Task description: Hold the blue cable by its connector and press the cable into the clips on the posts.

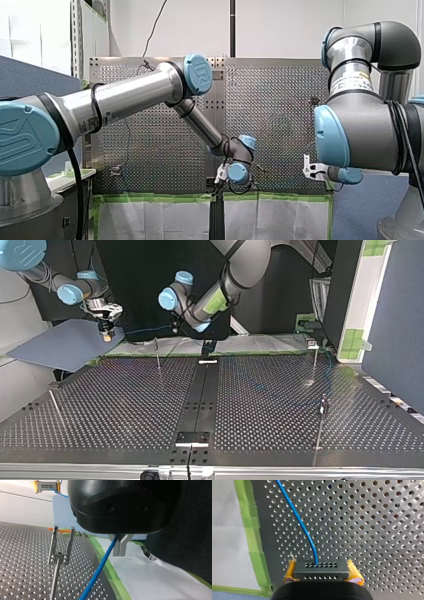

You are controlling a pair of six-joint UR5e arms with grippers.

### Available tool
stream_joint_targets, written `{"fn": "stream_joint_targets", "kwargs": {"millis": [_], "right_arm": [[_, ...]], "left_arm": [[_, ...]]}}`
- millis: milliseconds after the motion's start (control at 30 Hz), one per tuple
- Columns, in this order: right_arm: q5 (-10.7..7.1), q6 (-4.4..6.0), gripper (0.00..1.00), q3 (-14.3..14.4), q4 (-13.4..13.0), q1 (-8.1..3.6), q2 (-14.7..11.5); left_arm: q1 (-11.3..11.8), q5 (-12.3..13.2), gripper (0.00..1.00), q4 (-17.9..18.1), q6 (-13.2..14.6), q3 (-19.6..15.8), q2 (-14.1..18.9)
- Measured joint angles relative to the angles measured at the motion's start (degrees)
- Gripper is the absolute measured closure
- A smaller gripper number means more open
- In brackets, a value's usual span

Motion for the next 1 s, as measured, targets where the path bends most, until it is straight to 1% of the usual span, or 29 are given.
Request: {"fn": "stream_joint_targets", "kwargs": {"millis": [167,267,367,467,567,600,700,900,1000], "right_arm": [[-1.78,-0.28,1.00,1.5,-0.4,-0.59,-1.0],[-2.31,-0.03,1.00,2.3,-0.6,-0.96,-2.3],[-2.32,0.82,1.00,2.6,-1.4,-1.10,-3.3],[-1.92,2.12,1.00,2.7,-2.7,-1.13,-3.7],[-1.68,3.81,1.00,2.7,-4.3,-1.20,-3.8],[-1.63,4.52,1.00,2.7,-4.8,-1.21,-3.9],[-1.60,5.90,1.00,2.6,-5.7,-1.22,-3.9],[-1.83,8.08,1.00,2.2,-6.8,-1.03,-3.9],[-1.78,8.51,1.00,2.1,-7.0,-0.84,-3.9]], "left_arm": [[-0.4,-0.5,1.00,-0.2,-0.3,-0.2,0.6],[-0.4,-0.6,1.00,-0.1,-0.5,-0.3,1.1],[0.0,-0.3,1.00,-0.1,-0.5,-0.1,1.3],[0.2,-0.2,1.00,-0.1,-0.6,0.0,1.4],[0.4,-0.1,1.00,0.0,-0.6,0.1,1.4],[0.5,0.0,1.00,0.2,-0.6,0.1,1.4],[0.8,0.4,1.00,1.0,-0.8,0.4,1.4],[1.5,1.7,1.00,2.1,-1.3,2.0,1.3],[1.6,1.9,1.00,2.1,-1.4,2.8,1.3]]}}
